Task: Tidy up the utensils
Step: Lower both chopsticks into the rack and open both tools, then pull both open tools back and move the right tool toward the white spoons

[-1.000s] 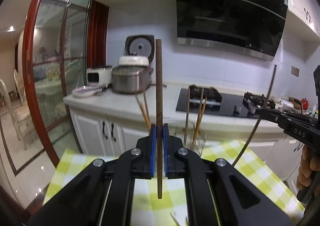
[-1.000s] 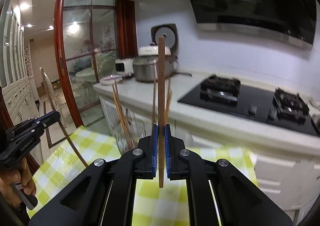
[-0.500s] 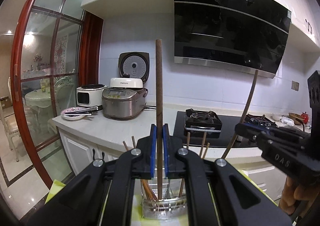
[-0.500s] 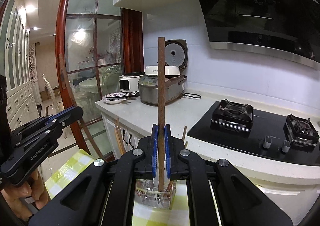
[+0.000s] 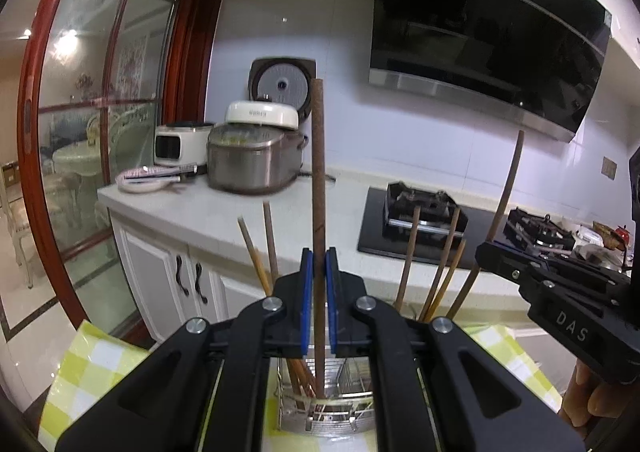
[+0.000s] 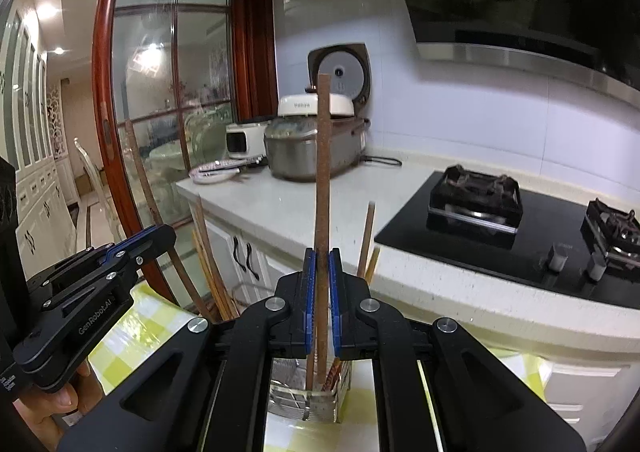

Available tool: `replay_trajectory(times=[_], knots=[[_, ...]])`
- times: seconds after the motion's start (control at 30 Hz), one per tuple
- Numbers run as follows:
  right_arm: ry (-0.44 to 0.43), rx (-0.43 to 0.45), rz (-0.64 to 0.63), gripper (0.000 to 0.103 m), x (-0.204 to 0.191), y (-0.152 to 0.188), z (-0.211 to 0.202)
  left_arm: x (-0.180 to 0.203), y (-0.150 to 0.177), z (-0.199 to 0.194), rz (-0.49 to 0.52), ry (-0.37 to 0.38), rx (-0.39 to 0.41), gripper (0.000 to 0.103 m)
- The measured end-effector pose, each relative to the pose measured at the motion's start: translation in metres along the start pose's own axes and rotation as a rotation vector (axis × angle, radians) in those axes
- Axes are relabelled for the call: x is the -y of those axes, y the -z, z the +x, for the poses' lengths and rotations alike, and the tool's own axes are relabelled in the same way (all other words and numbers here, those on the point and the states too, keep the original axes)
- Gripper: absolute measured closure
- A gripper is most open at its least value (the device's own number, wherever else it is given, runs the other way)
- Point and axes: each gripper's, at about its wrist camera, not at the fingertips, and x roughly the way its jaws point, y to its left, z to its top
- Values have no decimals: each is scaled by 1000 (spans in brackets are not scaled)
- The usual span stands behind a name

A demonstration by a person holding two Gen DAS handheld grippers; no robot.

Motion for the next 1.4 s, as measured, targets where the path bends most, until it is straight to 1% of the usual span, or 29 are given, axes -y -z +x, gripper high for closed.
replay_trajectory(times=[0.17, 0.4, 0.47, 0.53, 0.63, 0.7, 0.73, 0.77, 0.8, 0.83, 0.9, 0.93, 1.03, 1.13, 1.33, 1.4], knots=[[9, -25, 2, 96, 1, 11, 10, -2, 9, 6, -2, -3, -23, 96], [22, -38, 1, 96, 2, 21, 14, -7, 16, 8, -16, 0, -39, 96], [27, -47, 3, 96, 3, 23, 15, -8, 17, 7, -15, -4, -44, 92], [27, -50, 9, 95, 5, 24, 14, -9, 19, 5, -19, -5, -44, 78], [34, -41, 31, 94, 8, 26, 6, -11, 21, -1, -20, -9, -44, 77], [41, -32, 37, 92, 10, 28, 0, -13, 23, -7, -21, -14, -44, 77], [48, -28, 40, 85, 11, 30, -5, -15, 25, -12, -27, -15, -42, 76], [54, -25, 45, 71, 12, 30, -9, -16, 27, -16, -34, -17, -39, 73], [61, -19, 53, 62, 14, 32, -14, -18, 28, -21, -40, -20, -36, 72], [69, -13, 62, 48, 16, 34, -20, -19, 30, -25, -42, -22, -35, 71], [93, -2, 75, 46, 19, 42, -33, -21, 35, -37, -46, -29, -33, 69], [99, -6, 82, 46, 20, 47, -38, -21, 38, -42, -50, -32, -35, 67], [98, -43, 109, 43, 22, 64, -48, -24, 47, -59, -70, -39, -41, 64], [79, -116, 138, 41, 20, 92, -55, -29, 64, -75, -99, -52, -66, 60], [1, -316, 188, 40, 2, 168, -57, -42, 118, -102, -168, -56, -168, 57], [-18, -371, 203, 40, -5, 188, -57, -46, 136, -111, -192, -57, -198, 56]])
